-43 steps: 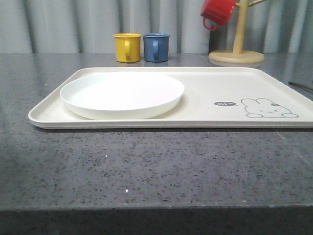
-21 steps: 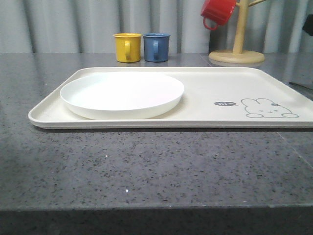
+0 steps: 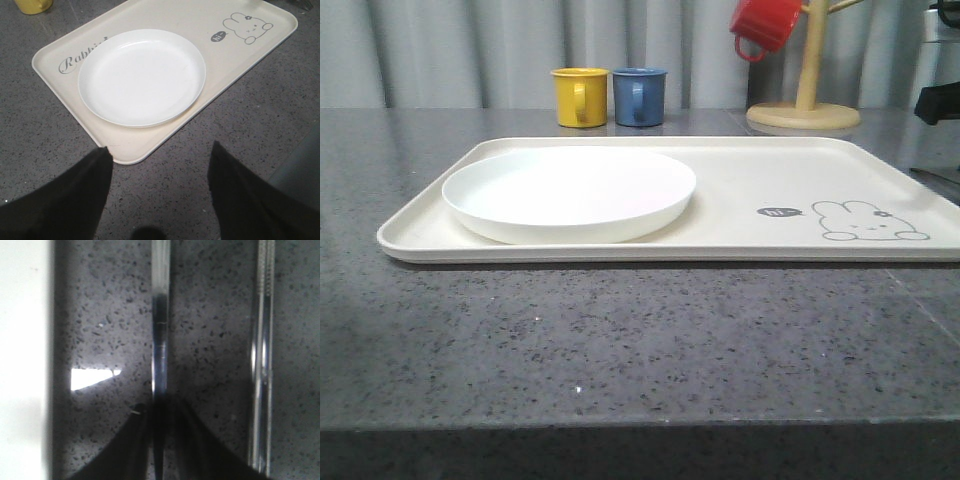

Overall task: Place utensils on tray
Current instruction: 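Grasp the silver fork beside the tray with the right gripper, then carry the fork over the tray and lower it beside the plate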

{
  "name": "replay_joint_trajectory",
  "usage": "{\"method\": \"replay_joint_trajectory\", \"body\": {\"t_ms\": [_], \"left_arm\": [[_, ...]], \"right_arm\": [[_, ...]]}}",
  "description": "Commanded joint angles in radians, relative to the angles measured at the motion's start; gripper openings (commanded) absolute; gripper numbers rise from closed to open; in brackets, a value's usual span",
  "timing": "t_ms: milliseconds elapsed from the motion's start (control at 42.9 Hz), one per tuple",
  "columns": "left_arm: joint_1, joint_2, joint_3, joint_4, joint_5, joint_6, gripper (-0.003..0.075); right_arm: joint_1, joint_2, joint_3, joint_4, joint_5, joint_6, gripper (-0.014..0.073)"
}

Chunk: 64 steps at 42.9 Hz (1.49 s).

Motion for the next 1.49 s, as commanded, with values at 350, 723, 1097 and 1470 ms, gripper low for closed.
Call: {"method": "replay_joint_trajectory", "body": {"t_ms": [350, 723, 1097, 1470], "left_arm": [[-0.008, -0.001, -0.027, -0.004, -0.069, -0.011, 0.0419], [-0.008, -0.001, -0.027, -0.004, -0.069, -0.011, 0.0419], [-0.008, -0.001, -0.027, -0.004, -0.069, -0.011, 0.0419], [-0.008, -0.001, -0.027, -0.004, -0.069, -0.011, 0.0419]], "right_arm": [[0.089, -0.178, -0.031, 0.040, 0.014, -0.018, -0.0063], [0.362, -0.079, -0.244, 0.219, 0.123, 0.006, -0.0063], [0.393, 0.101, -0.325, 0.030, 0.083, 0.385, -0.0063], [0.393, 0.116, -0.325, 0.017, -0.030, 0.453, -0.0055]]}}
